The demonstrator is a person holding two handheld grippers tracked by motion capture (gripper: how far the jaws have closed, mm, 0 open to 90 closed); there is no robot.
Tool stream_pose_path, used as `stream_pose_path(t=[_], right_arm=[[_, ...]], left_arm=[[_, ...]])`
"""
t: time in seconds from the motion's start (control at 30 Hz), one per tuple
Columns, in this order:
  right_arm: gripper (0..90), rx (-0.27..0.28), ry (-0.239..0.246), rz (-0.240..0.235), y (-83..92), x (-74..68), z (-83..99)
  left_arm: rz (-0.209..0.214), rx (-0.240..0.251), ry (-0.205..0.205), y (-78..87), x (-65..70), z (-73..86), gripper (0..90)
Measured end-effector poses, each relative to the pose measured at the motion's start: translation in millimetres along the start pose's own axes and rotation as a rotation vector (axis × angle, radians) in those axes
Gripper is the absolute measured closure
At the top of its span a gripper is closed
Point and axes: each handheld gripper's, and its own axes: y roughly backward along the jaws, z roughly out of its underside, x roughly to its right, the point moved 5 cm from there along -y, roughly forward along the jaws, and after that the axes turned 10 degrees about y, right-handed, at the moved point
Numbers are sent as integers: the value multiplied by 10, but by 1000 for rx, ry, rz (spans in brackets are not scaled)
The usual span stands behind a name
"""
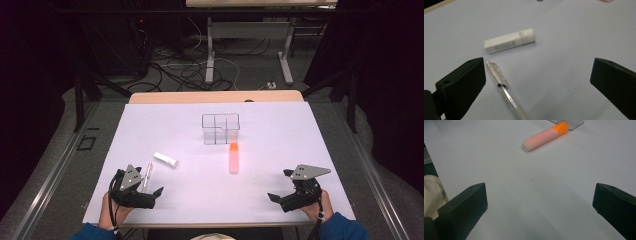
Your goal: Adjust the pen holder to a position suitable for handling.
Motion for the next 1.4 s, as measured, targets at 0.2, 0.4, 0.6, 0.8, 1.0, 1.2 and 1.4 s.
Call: stream_pose_path(t=[0.2, 0.4, 0.6, 0.8, 1.0, 1.2, 1.4], right_arm=[[0, -10, 10, -11, -20, 11, 2], [0, -15, 0, -18, -66, 46, 9], [0, -28, -21, -26, -113, 111, 1], [0, -19, -28, -28, -170, 150, -35], [0, -23, -35, -20, -246, 248, -85], [0, -15, -45, -14, -318, 323, -132], [0, -17, -54, -10, -402, 408, -189]], left_arm=[[5, -7, -3, -7, -3, 2, 2], [7, -16, -5, -25, 0, 6, 2], [5, -9, 7, -10, -20, 1, 2], [2, -7, 8, -12, -20, 0, 1], [6, -15, 4, -23, -19, 6, 1], [6, -13, 8, -19, -22, 5, 1], [0, -15, 6, -15, -27, 4, 1]])
